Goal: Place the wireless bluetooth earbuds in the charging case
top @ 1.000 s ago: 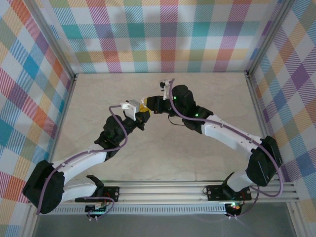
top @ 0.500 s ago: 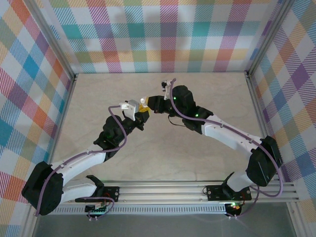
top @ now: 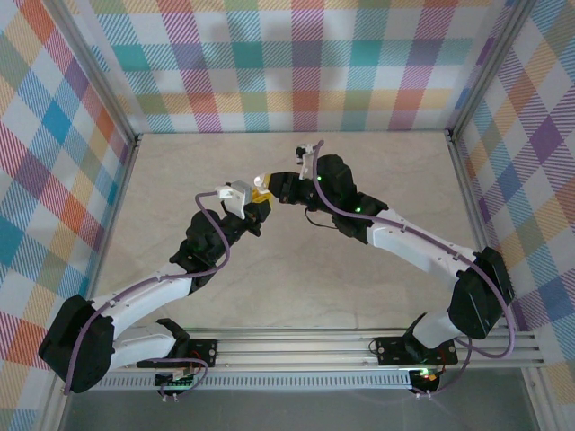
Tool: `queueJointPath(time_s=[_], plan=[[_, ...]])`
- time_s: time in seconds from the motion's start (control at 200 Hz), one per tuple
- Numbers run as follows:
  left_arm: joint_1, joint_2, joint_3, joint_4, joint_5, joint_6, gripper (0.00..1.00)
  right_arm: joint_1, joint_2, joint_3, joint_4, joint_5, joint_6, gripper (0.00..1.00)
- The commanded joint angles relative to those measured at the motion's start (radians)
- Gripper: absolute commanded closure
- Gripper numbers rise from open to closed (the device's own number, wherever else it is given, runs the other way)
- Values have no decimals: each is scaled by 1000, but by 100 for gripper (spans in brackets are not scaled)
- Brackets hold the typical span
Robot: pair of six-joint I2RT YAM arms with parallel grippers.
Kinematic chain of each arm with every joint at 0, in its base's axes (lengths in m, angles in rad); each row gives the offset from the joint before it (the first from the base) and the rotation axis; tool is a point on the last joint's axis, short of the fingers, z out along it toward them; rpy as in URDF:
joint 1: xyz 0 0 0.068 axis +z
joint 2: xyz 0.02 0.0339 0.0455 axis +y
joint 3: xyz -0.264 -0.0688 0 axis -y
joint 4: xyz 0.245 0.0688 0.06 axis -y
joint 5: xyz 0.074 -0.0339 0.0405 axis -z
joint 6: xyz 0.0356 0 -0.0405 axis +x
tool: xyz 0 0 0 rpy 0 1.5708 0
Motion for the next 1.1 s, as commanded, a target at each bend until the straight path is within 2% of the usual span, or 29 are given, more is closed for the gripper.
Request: queueJointPath(time_s=[0.0,0.71,1.095], plan=[[-14,-43,11,158,-7,7,100,13,-17,-18,-22,-27,23,86],[-14,-23,11,158,-15,8,100,39,-6,-19,39,-4,53,88],[-14,-30,23,133,-1,25,100,39,-1,21,-146,32,4,85]])
